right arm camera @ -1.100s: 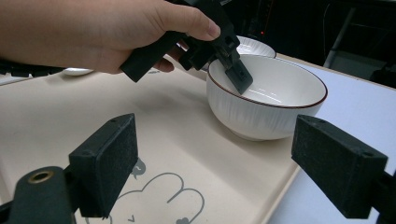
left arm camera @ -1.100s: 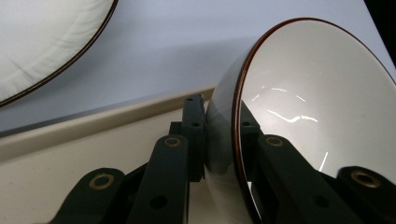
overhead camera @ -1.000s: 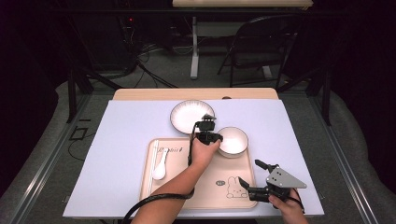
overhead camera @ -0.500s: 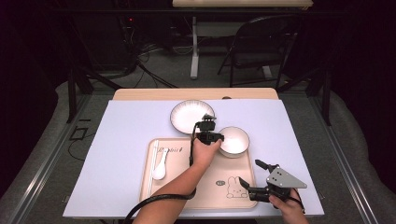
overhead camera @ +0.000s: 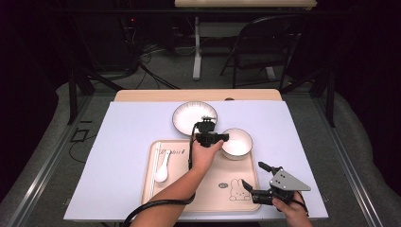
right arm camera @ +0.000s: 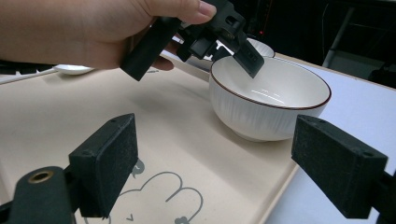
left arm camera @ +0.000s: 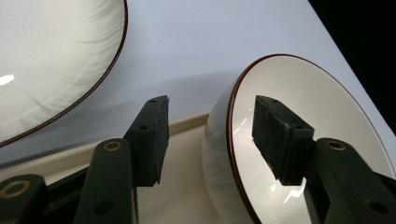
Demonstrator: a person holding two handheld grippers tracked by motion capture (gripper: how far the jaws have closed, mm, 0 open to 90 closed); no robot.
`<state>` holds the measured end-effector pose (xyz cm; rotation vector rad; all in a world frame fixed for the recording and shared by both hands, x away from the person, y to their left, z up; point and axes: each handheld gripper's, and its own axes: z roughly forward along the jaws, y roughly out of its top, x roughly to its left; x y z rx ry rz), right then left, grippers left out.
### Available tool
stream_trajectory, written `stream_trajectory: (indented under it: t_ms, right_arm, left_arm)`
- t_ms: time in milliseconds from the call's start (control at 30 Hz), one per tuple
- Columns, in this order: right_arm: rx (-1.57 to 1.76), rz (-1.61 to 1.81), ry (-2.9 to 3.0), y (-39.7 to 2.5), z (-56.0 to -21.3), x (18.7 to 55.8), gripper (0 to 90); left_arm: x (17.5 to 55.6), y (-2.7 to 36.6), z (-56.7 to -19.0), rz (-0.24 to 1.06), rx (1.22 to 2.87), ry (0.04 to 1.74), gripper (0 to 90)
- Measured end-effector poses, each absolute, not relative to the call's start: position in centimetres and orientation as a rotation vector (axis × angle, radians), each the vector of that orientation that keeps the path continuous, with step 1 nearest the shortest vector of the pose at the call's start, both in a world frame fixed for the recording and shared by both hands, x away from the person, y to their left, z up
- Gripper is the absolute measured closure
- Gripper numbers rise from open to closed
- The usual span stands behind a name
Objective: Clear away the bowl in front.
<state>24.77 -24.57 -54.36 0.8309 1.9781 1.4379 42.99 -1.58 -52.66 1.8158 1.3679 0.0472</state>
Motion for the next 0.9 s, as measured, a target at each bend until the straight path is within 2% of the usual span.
stream_trajectory:
  t_ms: [433, 900]
  right_arm:
    - [0.834, 1.435, 1.98, -24.5, -54.4, 24.7, 13.9]
    - [0.824, 1.431, 1.985, -24.5, -54.4, 24.7, 13.9]
  left_arm:
    - [42.1, -0.6, -52.0, 0.154, 1.859, 1.259, 35.8]
    - [41.2, 1.3, -49.8, 0.212, 1.885, 1.202, 35.4]
